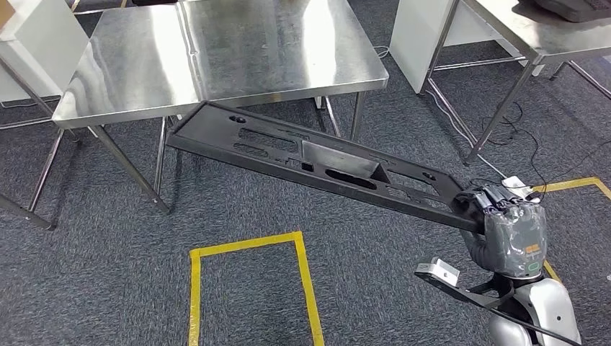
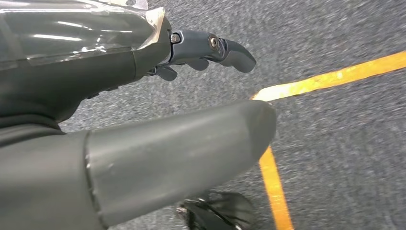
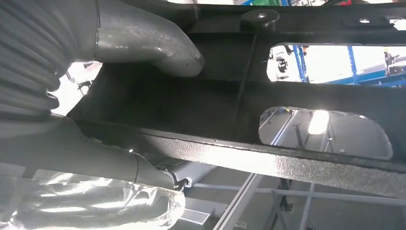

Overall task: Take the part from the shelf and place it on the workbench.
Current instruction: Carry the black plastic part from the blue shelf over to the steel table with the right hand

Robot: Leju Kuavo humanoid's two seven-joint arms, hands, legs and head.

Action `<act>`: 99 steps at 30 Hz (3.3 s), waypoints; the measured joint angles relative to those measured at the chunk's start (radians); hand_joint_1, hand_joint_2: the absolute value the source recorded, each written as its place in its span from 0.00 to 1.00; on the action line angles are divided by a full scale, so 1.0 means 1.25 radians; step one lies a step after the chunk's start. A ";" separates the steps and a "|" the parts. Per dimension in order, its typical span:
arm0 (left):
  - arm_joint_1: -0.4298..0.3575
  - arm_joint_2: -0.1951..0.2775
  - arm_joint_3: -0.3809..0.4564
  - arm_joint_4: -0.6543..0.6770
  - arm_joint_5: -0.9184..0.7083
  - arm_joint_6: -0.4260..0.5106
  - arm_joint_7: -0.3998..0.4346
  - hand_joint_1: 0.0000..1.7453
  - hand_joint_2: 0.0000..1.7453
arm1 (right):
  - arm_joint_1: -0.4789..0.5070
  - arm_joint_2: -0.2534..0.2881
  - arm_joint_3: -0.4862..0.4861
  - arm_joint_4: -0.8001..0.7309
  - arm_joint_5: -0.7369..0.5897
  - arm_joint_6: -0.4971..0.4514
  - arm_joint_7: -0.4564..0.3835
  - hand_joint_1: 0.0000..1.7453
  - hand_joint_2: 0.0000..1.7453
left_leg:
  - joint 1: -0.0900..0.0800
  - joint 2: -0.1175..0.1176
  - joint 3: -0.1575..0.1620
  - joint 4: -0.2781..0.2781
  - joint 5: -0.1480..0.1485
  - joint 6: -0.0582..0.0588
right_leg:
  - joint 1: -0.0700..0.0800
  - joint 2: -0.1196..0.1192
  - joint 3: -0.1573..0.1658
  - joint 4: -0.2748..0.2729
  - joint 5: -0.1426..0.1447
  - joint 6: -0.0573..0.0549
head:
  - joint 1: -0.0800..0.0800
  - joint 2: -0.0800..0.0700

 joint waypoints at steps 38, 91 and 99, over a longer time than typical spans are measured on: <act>-0.001 -0.002 0.000 0.000 -0.004 0.007 0.017 0.00 0.00 | -0.025 0.046 0.009 0.003 0.062 0.007 0.008 1.00 1.00 | -0.013 -0.017 0.078 -0.205 0.179 0.048 | 0.005 0.007 -0.016 -0.009 0.010 0.025 | -0.006 0.000; 0.001 -0.004 -0.003 0.000 -0.007 0.013 0.032 0.00 0.00 | 0.003 0.057 -0.001 -0.025 0.115 0.022 0.025 1.00 1.00 | -0.005 0.000 -0.036 0.028 0.069 0.004 | 0.002 -0.003 -0.007 -0.003 0.002 -0.005 | -0.008 0.000; 0.000 -0.003 -0.003 0.000 -0.008 0.013 0.033 0.00 0.00 | 0.003 0.059 -0.001 -0.027 0.126 0.022 0.027 1.00 1.00 | -0.011 0.012 0.068 -0.197 0.182 0.022 | 0.010 -0.016 0.004 -0.006 -0.008 0.017 | -0.009 0.000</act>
